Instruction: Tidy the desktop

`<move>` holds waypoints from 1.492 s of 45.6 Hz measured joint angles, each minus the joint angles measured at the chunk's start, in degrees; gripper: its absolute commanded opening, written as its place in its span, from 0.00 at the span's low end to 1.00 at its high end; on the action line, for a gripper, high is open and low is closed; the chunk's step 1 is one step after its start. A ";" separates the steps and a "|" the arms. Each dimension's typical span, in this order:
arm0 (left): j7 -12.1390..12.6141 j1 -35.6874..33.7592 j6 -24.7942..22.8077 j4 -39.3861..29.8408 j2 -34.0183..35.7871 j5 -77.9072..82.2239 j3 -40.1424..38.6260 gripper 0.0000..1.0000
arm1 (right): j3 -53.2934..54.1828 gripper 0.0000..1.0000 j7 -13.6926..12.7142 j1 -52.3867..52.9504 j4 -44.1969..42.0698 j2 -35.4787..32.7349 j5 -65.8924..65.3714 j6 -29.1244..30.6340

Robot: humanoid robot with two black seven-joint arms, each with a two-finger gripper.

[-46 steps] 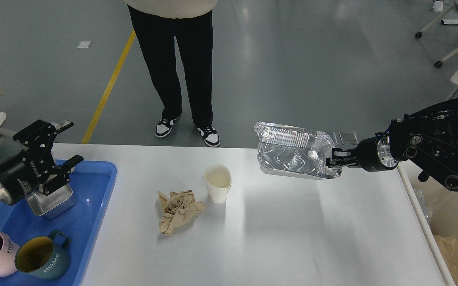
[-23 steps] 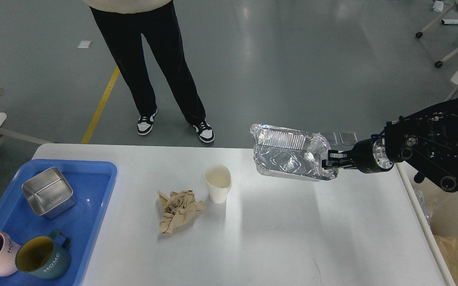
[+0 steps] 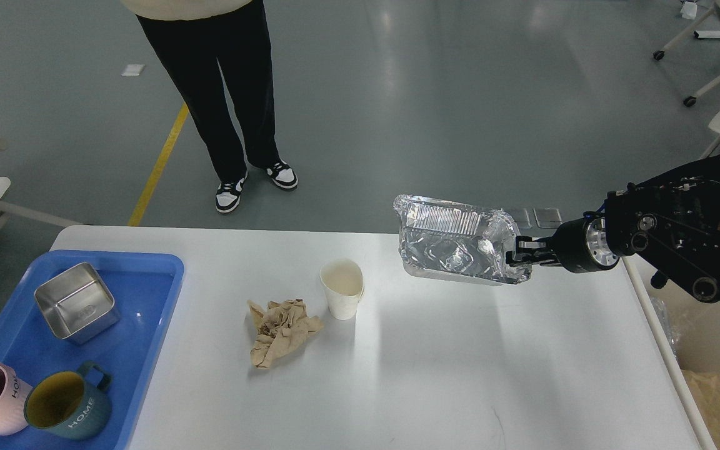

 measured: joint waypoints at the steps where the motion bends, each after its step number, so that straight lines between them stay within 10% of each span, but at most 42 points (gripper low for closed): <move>1: 0.31 -0.04 0.04 0.00 -0.35 0.43 -0.10 0.98 | 0.00 0.00 0.00 0.02 0.00 0.00 0.00 0.02; 13: 6.81 -3.31 1.48 -0.21 -6.56 7.39 -0.74 0.98 | 0.00 0.00 0.00 0.23 0.18 -0.08 0.00 0.11; 35: 34.38 -19.26 0.39 1.05 -43.46 33.05 1.49 0.97 | -0.01 0.00 -0.07 0.20 0.61 -0.10 0.01 0.12; 50: 38.75 -24.67 1.07 10.96 -65.65 46.51 6.53 0.96 | 0.01 0.00 0.00 -0.01 0.63 -0.52 0.00 0.01; 68: 38.39 -32.11 1.28 33.35 -85.48 53.02 9.76 0.90 | 0.01 0.00 0.19 -0.06 0.62 -0.62 0.08 -0.02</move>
